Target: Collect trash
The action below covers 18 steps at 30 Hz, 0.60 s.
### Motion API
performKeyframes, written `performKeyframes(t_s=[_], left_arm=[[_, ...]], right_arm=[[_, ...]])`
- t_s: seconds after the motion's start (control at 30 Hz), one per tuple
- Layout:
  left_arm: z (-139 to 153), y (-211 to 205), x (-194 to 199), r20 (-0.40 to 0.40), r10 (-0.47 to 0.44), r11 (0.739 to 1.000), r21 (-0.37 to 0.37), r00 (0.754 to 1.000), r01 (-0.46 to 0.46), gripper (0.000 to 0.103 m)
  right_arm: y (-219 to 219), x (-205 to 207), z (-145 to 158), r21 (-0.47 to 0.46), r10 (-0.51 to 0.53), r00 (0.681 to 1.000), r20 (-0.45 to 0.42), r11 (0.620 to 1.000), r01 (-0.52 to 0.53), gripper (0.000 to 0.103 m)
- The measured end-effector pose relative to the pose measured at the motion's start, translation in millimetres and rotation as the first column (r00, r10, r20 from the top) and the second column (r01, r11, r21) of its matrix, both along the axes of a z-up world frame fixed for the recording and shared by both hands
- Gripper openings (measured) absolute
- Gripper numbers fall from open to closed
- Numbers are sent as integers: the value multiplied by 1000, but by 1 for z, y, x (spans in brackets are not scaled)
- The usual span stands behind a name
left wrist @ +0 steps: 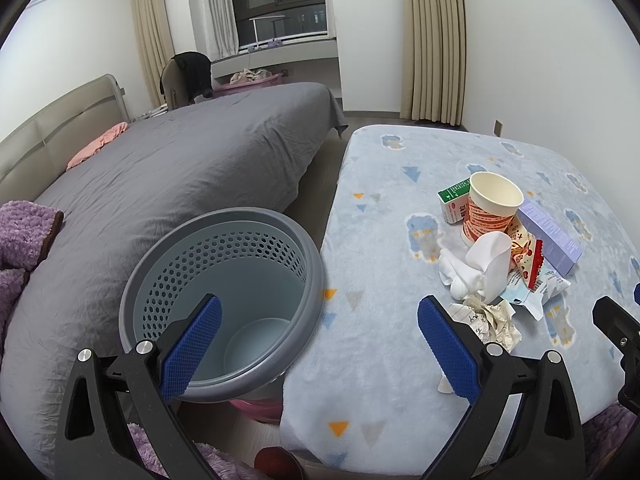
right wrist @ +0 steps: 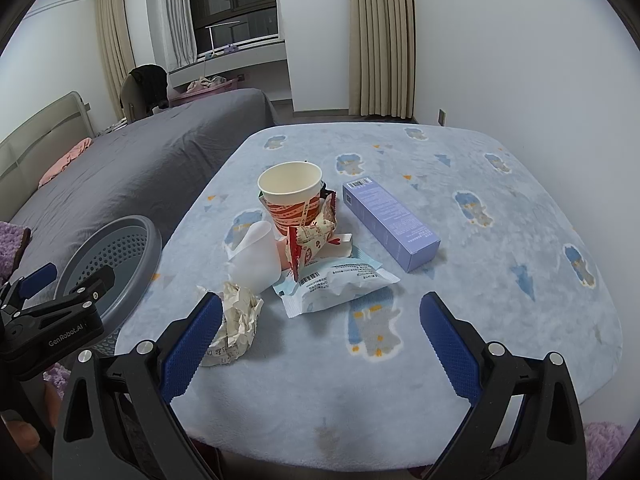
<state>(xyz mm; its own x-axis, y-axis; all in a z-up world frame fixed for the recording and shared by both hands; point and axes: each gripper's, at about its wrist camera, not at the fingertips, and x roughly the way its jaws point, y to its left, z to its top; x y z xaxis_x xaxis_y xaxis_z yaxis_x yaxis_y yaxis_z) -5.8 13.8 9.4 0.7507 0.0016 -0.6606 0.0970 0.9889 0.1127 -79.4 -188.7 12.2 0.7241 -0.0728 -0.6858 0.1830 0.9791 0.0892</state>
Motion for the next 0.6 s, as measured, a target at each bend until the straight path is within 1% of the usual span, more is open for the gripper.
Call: performKeyframes(t_s=[0.6], left_arm=[[0,0,0,0,0,1000,-1,1000,0,97]], right_arm=[[0,0,0,0,-1,1000,1,1000,1,94]])
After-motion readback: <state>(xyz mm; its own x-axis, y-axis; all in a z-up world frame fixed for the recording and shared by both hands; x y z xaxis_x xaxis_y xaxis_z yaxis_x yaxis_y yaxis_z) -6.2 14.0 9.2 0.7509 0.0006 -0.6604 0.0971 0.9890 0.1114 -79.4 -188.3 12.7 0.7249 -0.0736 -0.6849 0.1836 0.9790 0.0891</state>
